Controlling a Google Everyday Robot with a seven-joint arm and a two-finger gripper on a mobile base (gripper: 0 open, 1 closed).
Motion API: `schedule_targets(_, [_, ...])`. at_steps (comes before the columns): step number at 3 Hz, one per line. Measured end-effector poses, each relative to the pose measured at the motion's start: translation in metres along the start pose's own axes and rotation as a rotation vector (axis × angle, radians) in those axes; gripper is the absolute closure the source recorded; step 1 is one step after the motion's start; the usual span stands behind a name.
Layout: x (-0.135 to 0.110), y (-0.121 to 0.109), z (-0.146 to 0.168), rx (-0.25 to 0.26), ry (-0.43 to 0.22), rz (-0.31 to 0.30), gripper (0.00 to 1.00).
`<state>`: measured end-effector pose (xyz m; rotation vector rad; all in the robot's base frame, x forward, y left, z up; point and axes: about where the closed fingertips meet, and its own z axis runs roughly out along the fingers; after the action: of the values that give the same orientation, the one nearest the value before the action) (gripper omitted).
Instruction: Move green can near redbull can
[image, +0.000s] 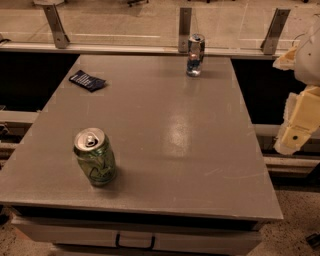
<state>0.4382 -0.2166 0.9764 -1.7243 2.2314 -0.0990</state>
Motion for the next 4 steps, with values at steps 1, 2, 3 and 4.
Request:
schedule_targets(1, [0.0,0.0,0.0,0.0,0.0,0.0,0.0])
schedule_targets(2, [-0.015,0.004,0.01,-0.04,-0.09,-0.016,0.0])
schedule_targets(3, [-0.071,0.028,0.036,-0.139,-0.29,-0.111,0.0])
schedule_targets(4, [-0.14,0.066,0.047,-0.23,-0.486,-0.209,0.0])
